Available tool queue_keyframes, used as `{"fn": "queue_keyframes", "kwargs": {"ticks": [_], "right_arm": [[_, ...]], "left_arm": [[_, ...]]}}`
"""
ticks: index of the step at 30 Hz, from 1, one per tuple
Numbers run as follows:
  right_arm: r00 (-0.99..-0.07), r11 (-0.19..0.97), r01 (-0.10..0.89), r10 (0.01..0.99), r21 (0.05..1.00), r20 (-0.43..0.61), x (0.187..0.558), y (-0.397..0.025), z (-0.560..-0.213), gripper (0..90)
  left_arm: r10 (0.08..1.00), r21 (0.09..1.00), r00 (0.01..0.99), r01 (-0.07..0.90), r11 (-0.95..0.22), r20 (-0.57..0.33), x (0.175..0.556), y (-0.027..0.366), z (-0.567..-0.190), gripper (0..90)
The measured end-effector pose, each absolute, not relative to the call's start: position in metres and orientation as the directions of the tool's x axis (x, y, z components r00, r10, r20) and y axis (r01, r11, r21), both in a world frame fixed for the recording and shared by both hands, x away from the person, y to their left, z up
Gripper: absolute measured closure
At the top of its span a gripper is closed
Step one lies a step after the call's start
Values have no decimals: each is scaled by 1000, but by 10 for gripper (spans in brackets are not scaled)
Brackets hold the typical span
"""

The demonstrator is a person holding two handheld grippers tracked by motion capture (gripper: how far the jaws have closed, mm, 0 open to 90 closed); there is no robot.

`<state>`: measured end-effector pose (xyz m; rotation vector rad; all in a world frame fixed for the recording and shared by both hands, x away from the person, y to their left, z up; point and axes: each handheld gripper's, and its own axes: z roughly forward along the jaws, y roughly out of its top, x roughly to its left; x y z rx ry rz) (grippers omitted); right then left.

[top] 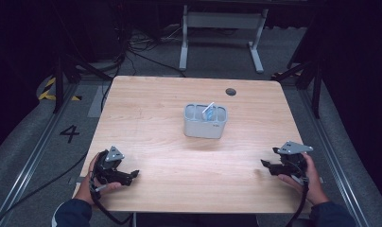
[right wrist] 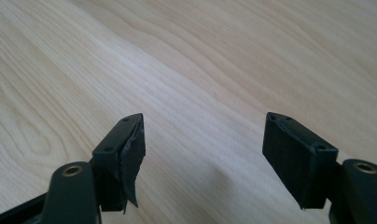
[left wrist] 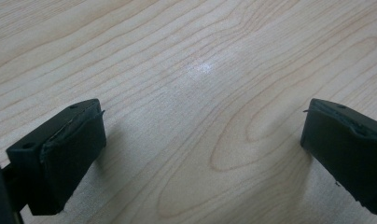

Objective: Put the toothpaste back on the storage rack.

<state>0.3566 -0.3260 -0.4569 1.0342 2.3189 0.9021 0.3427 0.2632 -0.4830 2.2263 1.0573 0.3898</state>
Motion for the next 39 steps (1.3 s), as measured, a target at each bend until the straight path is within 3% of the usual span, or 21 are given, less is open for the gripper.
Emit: {"fn": "queue_keyframes", "kwargs": {"ticks": [12,25,33,39], "right_arm": [[-557,358,565,830,743,24,347,-367,-484,284],[-564,367,552,826,749,10,346,-367,-486,251],[-526,348,579,851,737,11,348,-366,-486,153],[-517,345,583,856,736,9,348,-366,-487,148]], "left_arm": [[769,655,639,579,-486,7,345,264,-483,2],[780,653,626,592,-472,-4,344,262,-483,2],[779,655,627,587,-476,4,345,262,-483,2],[788,650,615,605,-459,-16,344,261,-483,2]]}}
